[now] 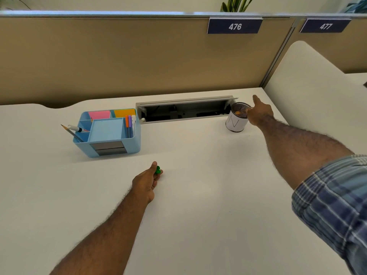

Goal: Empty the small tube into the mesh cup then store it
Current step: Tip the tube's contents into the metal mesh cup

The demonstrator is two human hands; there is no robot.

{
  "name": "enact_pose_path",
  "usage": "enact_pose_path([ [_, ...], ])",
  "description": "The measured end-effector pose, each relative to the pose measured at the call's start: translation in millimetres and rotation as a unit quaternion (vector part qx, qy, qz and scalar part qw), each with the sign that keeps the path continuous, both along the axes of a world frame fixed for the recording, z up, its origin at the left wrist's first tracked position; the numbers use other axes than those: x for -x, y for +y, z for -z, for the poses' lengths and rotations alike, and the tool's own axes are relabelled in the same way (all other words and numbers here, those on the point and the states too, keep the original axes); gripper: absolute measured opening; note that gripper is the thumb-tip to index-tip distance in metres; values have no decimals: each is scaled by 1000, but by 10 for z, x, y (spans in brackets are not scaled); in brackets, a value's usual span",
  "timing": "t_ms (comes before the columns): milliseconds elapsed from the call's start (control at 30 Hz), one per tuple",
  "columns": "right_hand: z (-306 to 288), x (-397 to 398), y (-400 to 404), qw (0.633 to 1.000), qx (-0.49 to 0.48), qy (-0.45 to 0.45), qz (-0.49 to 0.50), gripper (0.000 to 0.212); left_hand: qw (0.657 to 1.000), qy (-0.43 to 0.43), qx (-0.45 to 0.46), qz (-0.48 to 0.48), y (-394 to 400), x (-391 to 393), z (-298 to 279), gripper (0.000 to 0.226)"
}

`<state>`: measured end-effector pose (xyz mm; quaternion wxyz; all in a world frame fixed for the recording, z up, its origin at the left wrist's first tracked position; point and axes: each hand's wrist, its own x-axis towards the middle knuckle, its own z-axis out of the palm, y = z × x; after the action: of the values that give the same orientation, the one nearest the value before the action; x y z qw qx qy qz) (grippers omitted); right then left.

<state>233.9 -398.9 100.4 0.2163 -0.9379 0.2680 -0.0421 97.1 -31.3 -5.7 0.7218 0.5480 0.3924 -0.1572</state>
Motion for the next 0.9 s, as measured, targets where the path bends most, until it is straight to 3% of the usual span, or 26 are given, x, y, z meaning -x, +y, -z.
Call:
enact_pose_path([
  [100,-48,-15,-8,999,22,17,-24,38,1000,0,1,2,-7,-6,-10,26],
  [500,-33,25,-28,1000,3,8,28,54,1000,-2,-9,2,-4,-13,27,37],
  [733,-18,34,28,993,-76,-69,62,56,1000,-7,-6,2,-23,-8,1,19],
  [900,-47,63,215,959,-189,-178,110,44,1000,-12,-7,6,-32,-1,0,18],
])
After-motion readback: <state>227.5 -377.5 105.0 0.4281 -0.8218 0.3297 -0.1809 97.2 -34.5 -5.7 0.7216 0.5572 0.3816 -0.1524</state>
